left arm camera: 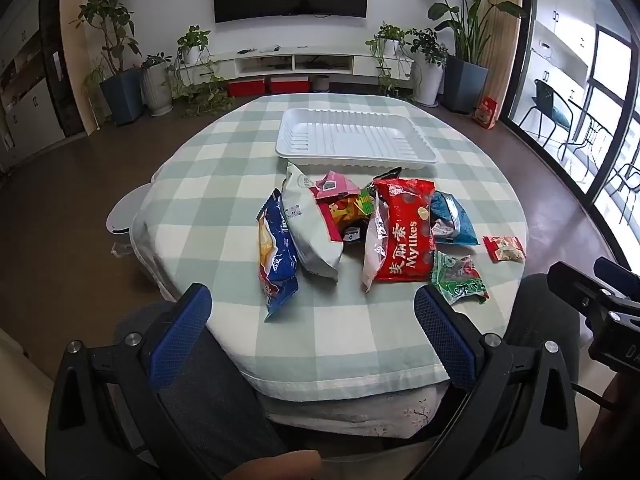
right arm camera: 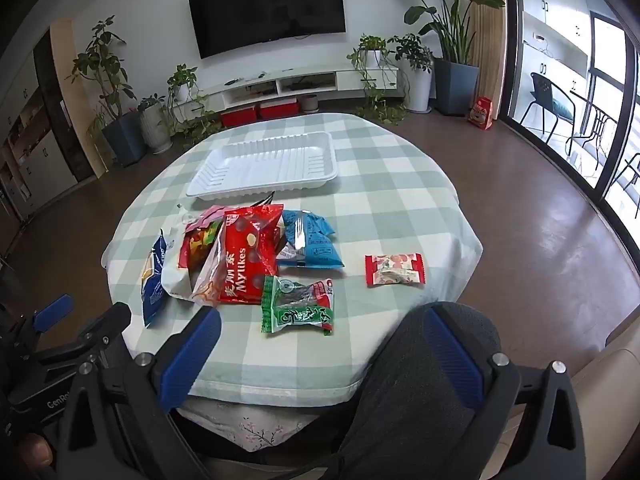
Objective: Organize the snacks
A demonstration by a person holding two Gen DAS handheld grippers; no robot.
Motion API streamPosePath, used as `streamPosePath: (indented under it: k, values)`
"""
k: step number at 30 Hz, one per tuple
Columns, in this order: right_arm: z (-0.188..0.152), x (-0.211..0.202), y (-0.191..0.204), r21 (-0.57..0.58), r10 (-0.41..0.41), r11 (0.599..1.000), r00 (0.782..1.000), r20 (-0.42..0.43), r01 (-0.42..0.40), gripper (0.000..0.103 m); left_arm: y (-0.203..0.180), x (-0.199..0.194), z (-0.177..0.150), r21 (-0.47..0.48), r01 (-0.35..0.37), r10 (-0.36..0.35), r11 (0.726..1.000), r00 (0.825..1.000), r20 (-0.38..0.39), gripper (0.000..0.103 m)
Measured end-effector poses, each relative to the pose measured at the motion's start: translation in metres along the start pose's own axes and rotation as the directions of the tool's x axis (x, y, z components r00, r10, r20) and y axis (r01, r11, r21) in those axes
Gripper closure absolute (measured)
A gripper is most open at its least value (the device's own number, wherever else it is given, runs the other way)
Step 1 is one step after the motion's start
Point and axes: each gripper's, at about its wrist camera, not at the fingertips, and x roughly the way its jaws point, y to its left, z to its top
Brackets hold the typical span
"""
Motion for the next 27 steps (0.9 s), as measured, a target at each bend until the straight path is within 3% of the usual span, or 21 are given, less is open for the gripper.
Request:
streamPosePath:
  k: [27]
  values:
    - [-0.008, 0.009, 0.002, -0.005, -0.01, 1.0, 0.999, -0.047, 0.01, 0.0, 0.006, 0.006, -0.004, -0.027, 0.001, -0.001, 1.0, 1.0, -0.008, 0.0]
